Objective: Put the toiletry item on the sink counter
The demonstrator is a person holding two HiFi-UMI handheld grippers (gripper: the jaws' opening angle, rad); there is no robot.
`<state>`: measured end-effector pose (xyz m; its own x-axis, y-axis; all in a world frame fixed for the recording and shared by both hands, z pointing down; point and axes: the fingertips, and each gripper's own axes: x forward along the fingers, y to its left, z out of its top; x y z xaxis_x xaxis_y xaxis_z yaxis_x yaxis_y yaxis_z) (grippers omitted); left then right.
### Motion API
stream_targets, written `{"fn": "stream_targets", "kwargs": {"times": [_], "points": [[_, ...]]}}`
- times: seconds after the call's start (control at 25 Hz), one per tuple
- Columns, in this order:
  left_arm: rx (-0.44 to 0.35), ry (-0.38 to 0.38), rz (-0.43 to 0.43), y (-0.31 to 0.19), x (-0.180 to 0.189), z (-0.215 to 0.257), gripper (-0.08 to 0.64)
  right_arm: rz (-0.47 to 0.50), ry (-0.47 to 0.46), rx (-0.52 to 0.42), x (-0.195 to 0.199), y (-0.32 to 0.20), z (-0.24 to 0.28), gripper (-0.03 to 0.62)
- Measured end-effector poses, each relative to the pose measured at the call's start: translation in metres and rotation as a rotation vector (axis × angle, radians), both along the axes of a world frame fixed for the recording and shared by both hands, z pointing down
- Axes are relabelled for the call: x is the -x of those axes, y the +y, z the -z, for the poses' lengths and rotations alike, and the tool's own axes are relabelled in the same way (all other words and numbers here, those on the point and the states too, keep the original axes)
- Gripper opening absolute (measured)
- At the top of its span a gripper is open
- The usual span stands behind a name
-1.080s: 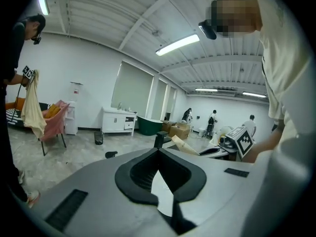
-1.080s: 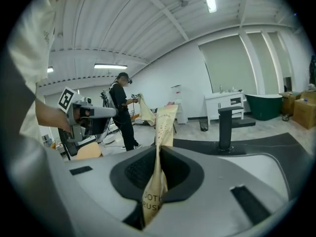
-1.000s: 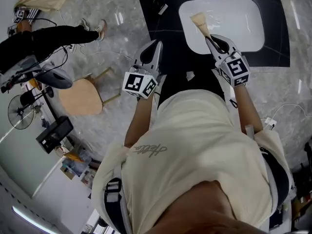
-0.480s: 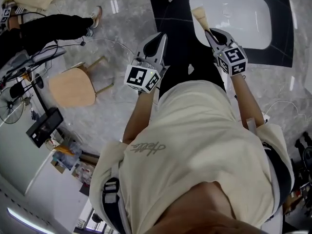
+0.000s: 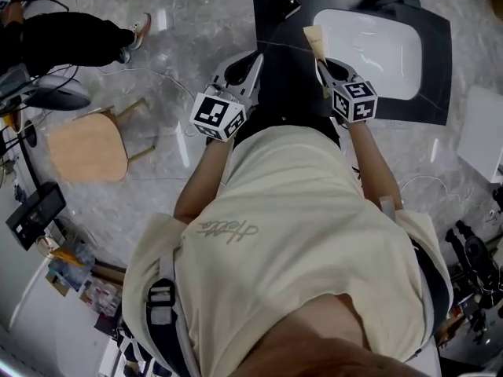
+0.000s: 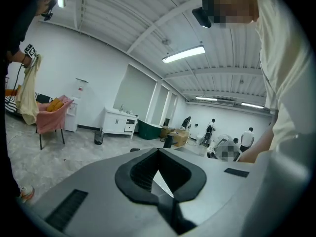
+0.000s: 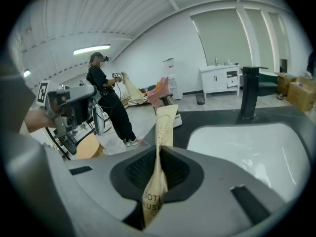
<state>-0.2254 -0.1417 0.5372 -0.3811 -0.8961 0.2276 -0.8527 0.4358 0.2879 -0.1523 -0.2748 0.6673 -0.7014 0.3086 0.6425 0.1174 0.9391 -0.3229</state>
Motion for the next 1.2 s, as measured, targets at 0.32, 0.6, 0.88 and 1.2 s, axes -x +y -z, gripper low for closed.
{"fn": "stream_targets", "kwargs": {"times": [0.32, 0.6, 0.88, 1.2], "points": [[-0.017, -0.003, -0.039, 0.019, 0.026, -0.011, 0.003, -0.047, 0.119, -0.014, 0.012, 0.015, -0.045, 0.025], [-0.031, 0.028, -0.003, 0.038, 0.039, -0.026, 0.003, -0.047, 0.211, -0.032, 0.022, 0.022, -0.075, 0.026], [-0.017, 0.033, -0.025, 0.045, 0.041, -0.027, 0.003, -0.069, 0.268, -0.037, 0.022, 0.029, -0.097, 0.026], [-0.007, 0.029, -0.031, 0.046, 0.045, -0.026, 0.003, -0.096, 0.290, -0.065, 0.028, 0.023, -0.106, 0.028]]}}
